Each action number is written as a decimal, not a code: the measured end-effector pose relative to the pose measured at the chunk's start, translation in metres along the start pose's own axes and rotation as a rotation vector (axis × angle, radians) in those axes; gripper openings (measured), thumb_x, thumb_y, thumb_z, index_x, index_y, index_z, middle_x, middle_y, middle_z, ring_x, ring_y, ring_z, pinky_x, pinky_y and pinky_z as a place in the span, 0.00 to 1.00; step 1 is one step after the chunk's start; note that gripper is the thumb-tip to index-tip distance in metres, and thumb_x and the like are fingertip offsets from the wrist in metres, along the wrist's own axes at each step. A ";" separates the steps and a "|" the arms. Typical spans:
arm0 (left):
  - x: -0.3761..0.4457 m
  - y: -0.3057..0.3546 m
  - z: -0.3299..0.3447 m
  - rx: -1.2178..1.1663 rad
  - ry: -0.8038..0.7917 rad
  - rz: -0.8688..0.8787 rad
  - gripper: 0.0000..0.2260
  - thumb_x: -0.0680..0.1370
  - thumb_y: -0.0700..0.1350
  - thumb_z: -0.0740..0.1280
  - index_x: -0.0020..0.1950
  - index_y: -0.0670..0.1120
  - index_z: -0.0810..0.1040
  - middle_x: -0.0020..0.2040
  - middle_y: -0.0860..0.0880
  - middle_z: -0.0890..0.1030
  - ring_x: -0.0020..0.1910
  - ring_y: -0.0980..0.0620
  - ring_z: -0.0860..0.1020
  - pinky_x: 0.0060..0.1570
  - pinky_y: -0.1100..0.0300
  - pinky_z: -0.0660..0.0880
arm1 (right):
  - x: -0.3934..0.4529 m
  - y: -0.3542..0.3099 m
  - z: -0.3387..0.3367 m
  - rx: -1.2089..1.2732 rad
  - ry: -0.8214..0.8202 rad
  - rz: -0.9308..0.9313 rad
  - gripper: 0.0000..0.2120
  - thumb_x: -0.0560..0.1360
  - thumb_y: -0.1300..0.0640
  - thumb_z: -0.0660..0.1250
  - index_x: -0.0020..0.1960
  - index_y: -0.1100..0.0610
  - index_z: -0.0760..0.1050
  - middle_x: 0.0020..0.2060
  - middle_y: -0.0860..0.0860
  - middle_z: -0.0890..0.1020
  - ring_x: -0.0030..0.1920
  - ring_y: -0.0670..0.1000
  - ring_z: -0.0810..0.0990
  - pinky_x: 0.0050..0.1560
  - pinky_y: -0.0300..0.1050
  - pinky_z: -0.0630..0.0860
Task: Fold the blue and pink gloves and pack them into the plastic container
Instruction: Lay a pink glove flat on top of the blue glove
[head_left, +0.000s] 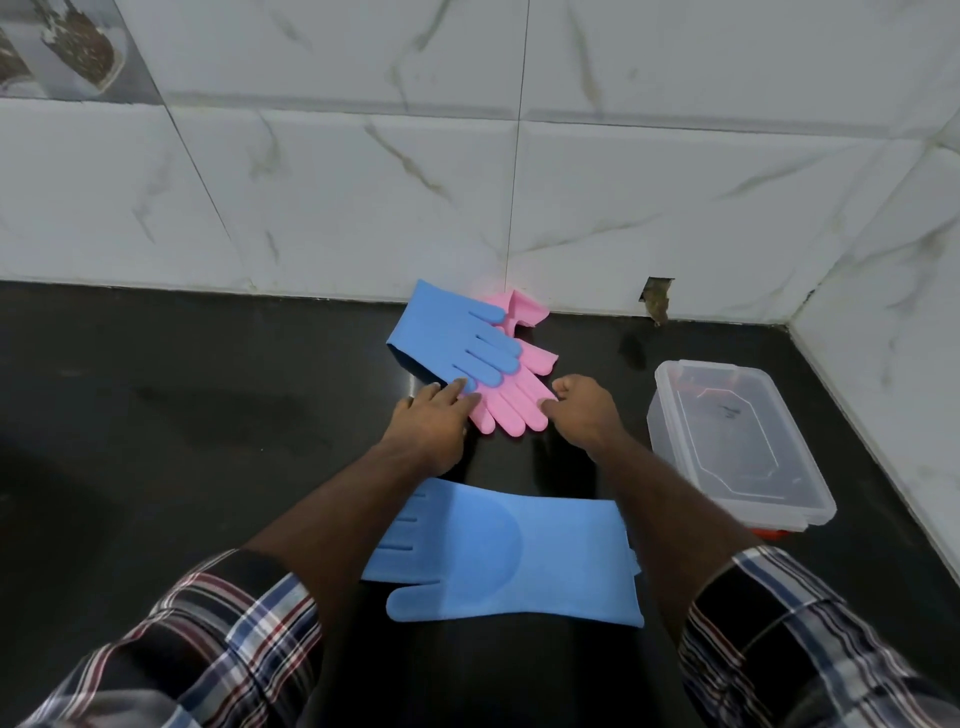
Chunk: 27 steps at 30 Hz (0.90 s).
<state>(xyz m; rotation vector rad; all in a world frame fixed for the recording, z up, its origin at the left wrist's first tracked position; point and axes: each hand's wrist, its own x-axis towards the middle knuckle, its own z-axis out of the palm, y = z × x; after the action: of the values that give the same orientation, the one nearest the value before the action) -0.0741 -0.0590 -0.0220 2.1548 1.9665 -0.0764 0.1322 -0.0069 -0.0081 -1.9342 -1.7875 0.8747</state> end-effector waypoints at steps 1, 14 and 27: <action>0.005 0.000 -0.001 0.014 -0.025 -0.003 0.27 0.81 0.47 0.58 0.80 0.55 0.56 0.82 0.51 0.52 0.79 0.43 0.53 0.74 0.41 0.56 | 0.004 -0.001 0.002 -0.010 -0.004 0.006 0.17 0.76 0.54 0.69 0.62 0.61 0.76 0.56 0.56 0.82 0.56 0.56 0.80 0.54 0.45 0.73; 0.049 -0.005 -0.028 0.000 -0.096 -0.069 0.28 0.81 0.45 0.55 0.81 0.57 0.51 0.82 0.53 0.52 0.80 0.44 0.52 0.74 0.38 0.53 | -0.012 -0.028 -0.010 0.752 -0.052 0.201 0.05 0.71 0.64 0.69 0.45 0.64 0.81 0.29 0.51 0.76 0.30 0.48 0.72 0.32 0.42 0.68; 0.042 0.032 -0.044 -0.612 -0.028 -0.083 0.18 0.75 0.63 0.67 0.42 0.49 0.80 0.44 0.50 0.83 0.46 0.51 0.80 0.47 0.55 0.75 | -0.049 -0.018 -0.005 0.513 -0.334 -0.064 0.10 0.76 0.64 0.65 0.49 0.56 0.85 0.44 0.50 0.86 0.34 0.44 0.78 0.31 0.35 0.71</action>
<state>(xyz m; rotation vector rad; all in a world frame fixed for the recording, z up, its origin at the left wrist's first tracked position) -0.0430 -0.0119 0.0169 1.6643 1.7585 0.4229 0.1217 -0.0522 0.0162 -1.4588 -1.5687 1.5286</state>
